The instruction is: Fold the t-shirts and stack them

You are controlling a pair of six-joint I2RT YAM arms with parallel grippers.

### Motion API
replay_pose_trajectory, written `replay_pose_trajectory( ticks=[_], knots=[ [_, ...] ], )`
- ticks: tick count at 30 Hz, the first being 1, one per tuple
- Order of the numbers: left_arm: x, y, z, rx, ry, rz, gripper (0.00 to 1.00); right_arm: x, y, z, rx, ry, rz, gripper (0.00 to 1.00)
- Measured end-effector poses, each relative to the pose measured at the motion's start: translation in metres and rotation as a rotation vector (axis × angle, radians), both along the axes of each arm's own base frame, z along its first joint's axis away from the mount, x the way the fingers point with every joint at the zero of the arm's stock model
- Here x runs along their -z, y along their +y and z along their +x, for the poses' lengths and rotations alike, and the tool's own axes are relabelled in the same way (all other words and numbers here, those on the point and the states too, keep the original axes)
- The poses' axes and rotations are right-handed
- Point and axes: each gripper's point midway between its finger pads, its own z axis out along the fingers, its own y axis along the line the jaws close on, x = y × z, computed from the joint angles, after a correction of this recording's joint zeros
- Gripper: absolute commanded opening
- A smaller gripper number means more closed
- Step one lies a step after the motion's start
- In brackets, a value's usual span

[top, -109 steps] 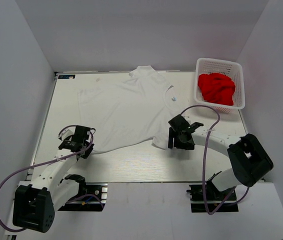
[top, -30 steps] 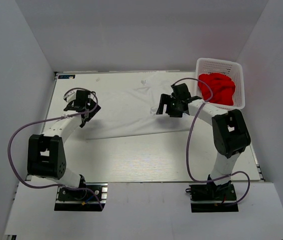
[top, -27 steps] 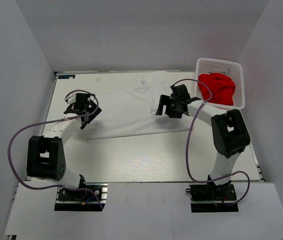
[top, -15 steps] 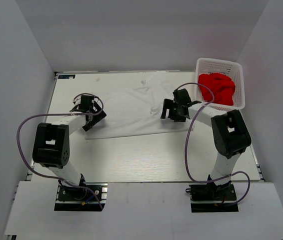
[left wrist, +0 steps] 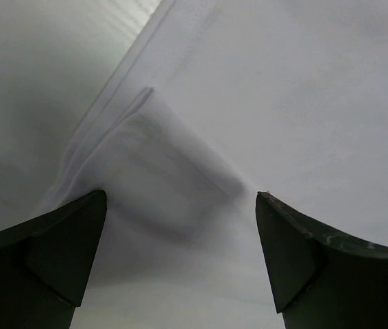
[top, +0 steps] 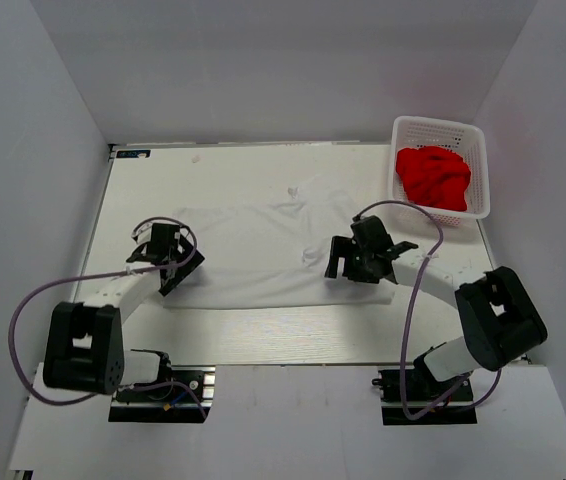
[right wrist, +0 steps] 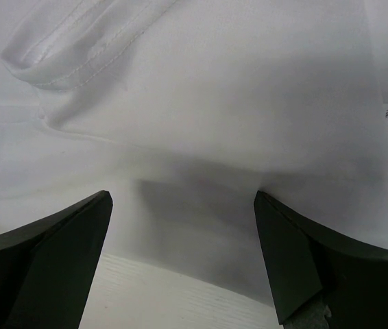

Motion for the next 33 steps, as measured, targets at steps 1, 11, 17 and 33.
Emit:
replay_pose_trajectory(
  ticks=[1, 11, 17, 33],
  knots=[
    [-0.001, 0.002, -0.008, -0.007, -0.001, 0.003, 1.00, 0.000, 0.000, -0.007, -0.006, 0.010, -0.004, 0.90],
    [-0.078, 0.017, 0.051, -0.078, -0.150, 0.076, 1.00, -0.063, 0.016, 0.068, 0.067, -0.174, -0.033, 0.90],
    [-0.115, 0.037, 0.103, -0.141, -0.233, 0.161, 1.00, -0.103, 0.036, 0.174, 0.131, -0.304, -0.070, 0.90],
    [-0.009, 0.074, 0.207, -0.119, 0.033, 0.223, 0.87, -0.002, 0.019, 0.322, 0.105, -0.286, -0.257, 0.90]
  ],
)
